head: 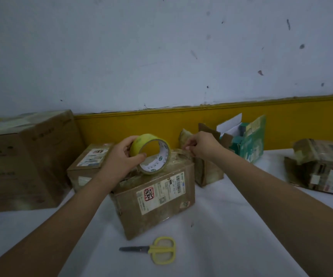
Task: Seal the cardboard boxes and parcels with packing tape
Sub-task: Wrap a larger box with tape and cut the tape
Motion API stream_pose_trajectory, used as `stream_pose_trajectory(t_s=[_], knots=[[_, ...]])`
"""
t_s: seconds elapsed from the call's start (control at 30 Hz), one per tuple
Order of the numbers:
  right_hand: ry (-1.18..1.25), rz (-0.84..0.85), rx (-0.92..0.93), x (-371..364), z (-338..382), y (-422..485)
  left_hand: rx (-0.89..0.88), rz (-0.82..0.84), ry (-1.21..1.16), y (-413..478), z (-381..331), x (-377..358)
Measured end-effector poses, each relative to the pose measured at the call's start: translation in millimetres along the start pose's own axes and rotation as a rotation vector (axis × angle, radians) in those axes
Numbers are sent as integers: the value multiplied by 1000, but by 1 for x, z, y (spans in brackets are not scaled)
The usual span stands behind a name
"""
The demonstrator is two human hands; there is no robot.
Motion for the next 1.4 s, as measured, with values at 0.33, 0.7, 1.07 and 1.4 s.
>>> stream_pose_trajectory(t_s=[0.33, 0.7, 1.07, 1.4], knots=[[-107, 120, -83, -22, 9, -2, -29, -10, -5, -2, -1, -4], [-181, 25, -92, -18, 36, 18, 1, 19, 11, -2, 2, -6], [-443, 189, -179, -49, 32, 18, -42, 518, 818, 27, -67, 60], [-364, 131, -234, -51, 36, 14, 5, 1048, 1352, -25, -46, 103]])
Point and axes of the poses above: each hand's wrist, its own y-axis towards the middle knuckle, its own x-axis out of the back of the hand, z = x × y, the point moved 1 cm from there along y, towards the middle knuckle, and after that the axes turned 10 degrees about -x, right-handed, at the moved point
